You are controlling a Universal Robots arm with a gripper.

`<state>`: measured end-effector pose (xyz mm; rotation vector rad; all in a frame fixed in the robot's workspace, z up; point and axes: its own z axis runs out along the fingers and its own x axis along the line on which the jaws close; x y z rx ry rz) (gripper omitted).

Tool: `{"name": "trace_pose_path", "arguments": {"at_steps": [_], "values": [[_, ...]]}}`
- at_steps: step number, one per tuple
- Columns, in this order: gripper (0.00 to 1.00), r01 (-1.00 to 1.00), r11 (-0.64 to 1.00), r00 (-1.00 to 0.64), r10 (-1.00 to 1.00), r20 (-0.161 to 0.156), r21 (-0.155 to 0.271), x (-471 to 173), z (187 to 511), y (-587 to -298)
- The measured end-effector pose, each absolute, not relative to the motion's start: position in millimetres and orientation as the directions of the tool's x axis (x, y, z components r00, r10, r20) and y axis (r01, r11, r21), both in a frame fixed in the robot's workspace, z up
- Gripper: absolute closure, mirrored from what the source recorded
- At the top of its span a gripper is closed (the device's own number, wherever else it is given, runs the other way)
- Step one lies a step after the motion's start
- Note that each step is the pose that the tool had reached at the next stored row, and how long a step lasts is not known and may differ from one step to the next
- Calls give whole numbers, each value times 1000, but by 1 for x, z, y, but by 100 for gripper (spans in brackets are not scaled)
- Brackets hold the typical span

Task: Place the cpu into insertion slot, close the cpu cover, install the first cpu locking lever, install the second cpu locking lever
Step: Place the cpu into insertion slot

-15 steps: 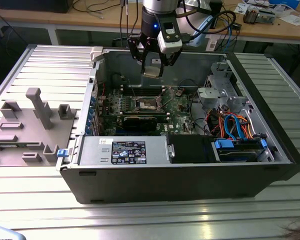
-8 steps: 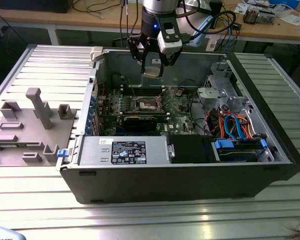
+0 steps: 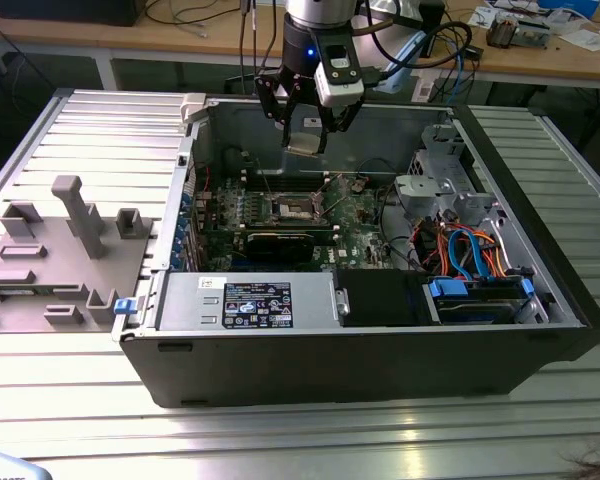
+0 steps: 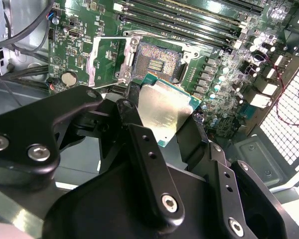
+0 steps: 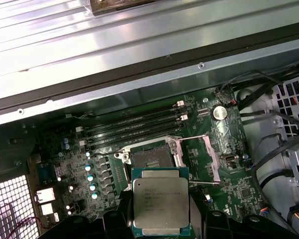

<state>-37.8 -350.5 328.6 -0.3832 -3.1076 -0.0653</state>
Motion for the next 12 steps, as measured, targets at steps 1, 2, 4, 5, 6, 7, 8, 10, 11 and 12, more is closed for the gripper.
{"name": "trace_pose_path", "arguments": {"at_steps": [1, 2, 4, 5, 6, 7, 8, 10, 11, 12], "values": [[45, 243, 969, -970, 243, 15, 40, -38, 329, -350], [45, 244, 969, -970, 243, 15, 40, -38, 329, -350], [45, 245, 969, -970, 244, 15, 40, -38, 329, -350], [45, 245, 969, -969, 245, 15, 40, -38, 329, -350], [45, 246, 969, -969, 245, 15, 40, -38, 329, -350], [45, 247, 968, -969, 246, 15, 40, -38, 329, -350], [45, 247, 968, -969, 247, 15, 40, -38, 329, -350], [45, 249, 968, -968, 249, 15, 40, -38, 328, -350], [45, 250, 967, -968, 250, 15, 40, -38, 328, -350], [45, 251, 967, -968, 251, 15, 40, -38, 328, -350]]}}
